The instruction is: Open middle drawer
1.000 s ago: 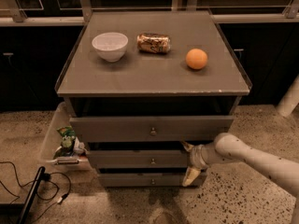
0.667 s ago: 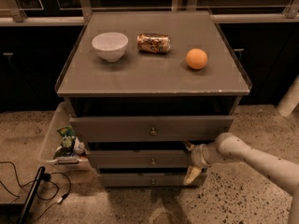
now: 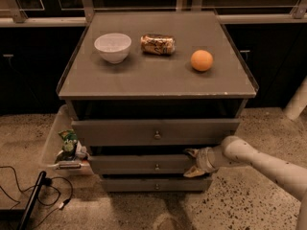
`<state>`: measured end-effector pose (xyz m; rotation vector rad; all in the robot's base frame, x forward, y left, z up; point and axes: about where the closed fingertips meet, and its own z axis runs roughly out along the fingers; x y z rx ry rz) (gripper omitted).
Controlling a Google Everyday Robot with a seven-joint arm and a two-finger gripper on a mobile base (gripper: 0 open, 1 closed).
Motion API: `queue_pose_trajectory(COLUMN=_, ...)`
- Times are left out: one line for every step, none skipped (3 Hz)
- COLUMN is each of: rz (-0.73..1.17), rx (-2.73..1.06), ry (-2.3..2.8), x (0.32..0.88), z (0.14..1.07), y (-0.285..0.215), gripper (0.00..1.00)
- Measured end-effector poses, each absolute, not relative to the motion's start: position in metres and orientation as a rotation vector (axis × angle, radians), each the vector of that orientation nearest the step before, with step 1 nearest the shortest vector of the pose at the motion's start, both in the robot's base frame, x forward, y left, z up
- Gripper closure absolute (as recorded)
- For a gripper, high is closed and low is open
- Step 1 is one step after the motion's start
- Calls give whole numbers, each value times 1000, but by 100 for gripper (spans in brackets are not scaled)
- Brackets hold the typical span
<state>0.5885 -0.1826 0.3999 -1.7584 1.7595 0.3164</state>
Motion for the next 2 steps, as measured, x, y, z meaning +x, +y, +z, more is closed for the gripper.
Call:
queue_pose_trajectory(rz=345, rx=-1766, ry=1735, x=586, z=403, y=-176, gripper=65)
queue_pose_trajectory(rz=345, rx=-1766, ry=1735, x=587, z=405, y=-177, gripper=88)
